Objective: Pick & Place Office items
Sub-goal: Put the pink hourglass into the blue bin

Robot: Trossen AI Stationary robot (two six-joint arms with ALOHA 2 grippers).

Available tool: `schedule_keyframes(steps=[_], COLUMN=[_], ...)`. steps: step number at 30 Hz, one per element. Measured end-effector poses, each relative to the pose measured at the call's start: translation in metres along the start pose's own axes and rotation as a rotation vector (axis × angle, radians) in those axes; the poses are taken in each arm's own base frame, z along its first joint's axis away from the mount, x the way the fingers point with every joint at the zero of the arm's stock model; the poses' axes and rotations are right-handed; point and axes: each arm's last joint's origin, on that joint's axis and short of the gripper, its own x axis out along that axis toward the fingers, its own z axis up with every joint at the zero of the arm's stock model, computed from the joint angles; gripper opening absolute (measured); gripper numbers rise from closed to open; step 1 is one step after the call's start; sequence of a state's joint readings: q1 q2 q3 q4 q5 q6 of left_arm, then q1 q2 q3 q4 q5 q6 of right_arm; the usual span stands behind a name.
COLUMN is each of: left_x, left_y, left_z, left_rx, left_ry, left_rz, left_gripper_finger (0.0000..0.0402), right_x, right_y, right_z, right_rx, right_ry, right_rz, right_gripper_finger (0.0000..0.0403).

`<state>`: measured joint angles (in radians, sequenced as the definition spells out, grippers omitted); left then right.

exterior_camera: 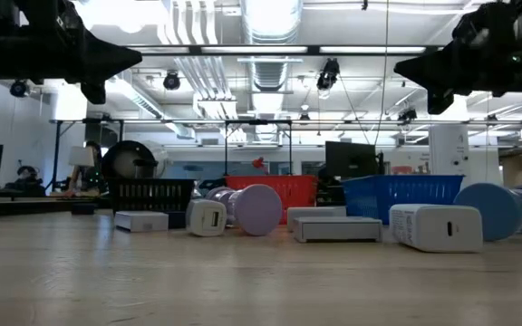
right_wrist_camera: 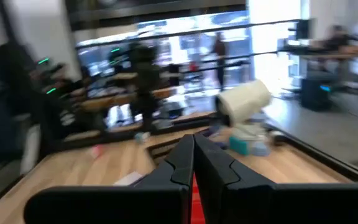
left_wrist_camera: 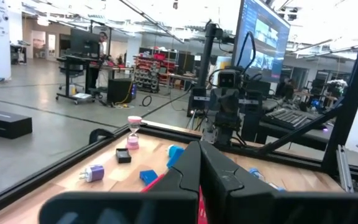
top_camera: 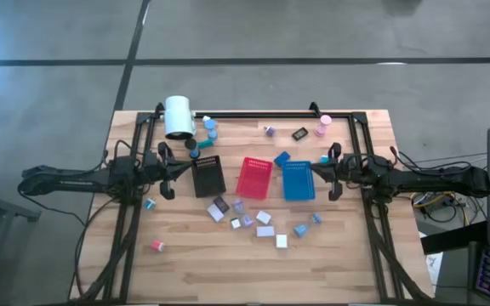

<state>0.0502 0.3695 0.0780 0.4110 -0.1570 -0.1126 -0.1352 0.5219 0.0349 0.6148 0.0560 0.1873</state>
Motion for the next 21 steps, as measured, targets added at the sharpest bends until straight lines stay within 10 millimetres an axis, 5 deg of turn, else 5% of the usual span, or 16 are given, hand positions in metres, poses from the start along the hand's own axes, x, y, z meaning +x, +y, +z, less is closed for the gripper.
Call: schedule_keyframes(steps=[9,15,21], left_x=[0.000,0.000,0.000], left_y=[0.000,0.000,0.000], left_z=[0.000,0.000,0.000], left_rx=[0.000,-0.008,-0.013], left_ry=[0.000,0.000,0.001], left_rz=[0.000,-0.001,-0.001], left_gripper_finger=[0.0005,0.0005,0.0005], right_x=[0.027,0.040,0.059], right_y=[0.004,0.007,-0.001], right_z=[0.065,0.114,0.142], right_rx=[-0.085,-0.090,-0.146], right_ry=[0.287,0.524,0.806], right_rz=[-0.406,-0.594,-0.722], right_gripper_finger=[0.0034,0.0089,0.0154])
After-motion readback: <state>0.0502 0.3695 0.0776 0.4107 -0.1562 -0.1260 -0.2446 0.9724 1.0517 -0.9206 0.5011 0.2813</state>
